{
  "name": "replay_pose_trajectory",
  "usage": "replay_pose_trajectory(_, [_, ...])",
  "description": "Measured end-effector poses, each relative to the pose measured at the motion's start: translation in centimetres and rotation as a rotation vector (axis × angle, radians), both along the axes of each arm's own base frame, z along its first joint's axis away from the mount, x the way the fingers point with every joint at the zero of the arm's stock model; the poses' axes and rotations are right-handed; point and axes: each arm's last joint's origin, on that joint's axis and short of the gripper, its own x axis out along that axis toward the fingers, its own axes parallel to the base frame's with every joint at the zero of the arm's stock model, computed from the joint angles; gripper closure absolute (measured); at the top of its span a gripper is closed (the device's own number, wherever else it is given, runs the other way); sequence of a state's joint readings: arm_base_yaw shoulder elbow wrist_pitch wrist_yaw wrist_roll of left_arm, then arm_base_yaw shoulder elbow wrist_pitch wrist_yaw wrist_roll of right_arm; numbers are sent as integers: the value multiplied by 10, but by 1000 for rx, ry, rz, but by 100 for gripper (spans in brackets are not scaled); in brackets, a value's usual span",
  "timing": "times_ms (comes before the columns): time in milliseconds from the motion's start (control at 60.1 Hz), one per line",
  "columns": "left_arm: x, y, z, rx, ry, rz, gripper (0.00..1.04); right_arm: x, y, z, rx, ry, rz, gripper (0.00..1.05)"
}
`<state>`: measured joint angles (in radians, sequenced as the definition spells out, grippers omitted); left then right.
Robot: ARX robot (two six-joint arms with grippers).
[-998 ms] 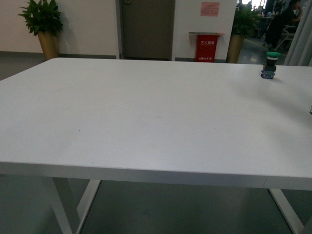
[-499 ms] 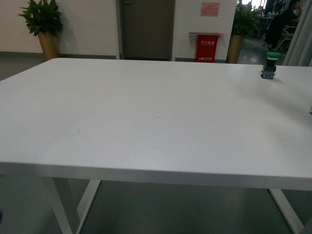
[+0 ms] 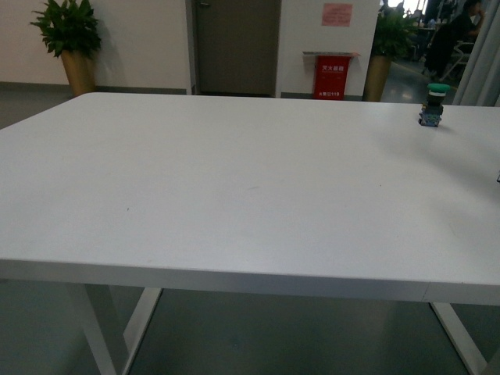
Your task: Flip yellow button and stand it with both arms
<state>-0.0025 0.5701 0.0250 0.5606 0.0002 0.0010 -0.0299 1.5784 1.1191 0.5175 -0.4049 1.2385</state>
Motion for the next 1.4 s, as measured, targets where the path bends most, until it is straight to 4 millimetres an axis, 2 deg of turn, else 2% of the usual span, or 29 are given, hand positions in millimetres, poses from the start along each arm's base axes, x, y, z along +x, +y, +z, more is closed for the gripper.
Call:
replay_pose_trajectory(349, [-15, 0, 3, 0, -12, 0, 101, 0, 3, 0, -2, -1, 10, 68])
replay_pose_trajectory(914, [-28, 0, 3, 0, -13, 0, 101, -1, 4, 2, -5, -3, 15, 68])
replay_pose_trajectory(1031, [-38, 0, 0, -1, -4, 0, 101, -1, 4, 2, -7, -3, 15, 68])
replay_pose_trajectory(1297, [-39, 0, 0, -3, -6, 0, 101, -2, 4, 2, -11, -1, 15, 68])
replay_pose_trajectory(1347, [-39, 0, 0, -3, -6, 0, 95, -2, 4, 2, -13, 0, 15, 68])
replay_pose_trajectory(1397, [-39, 0, 0, -3, -6, 0, 84, -2, 4, 1, -18, 8, 15, 68])
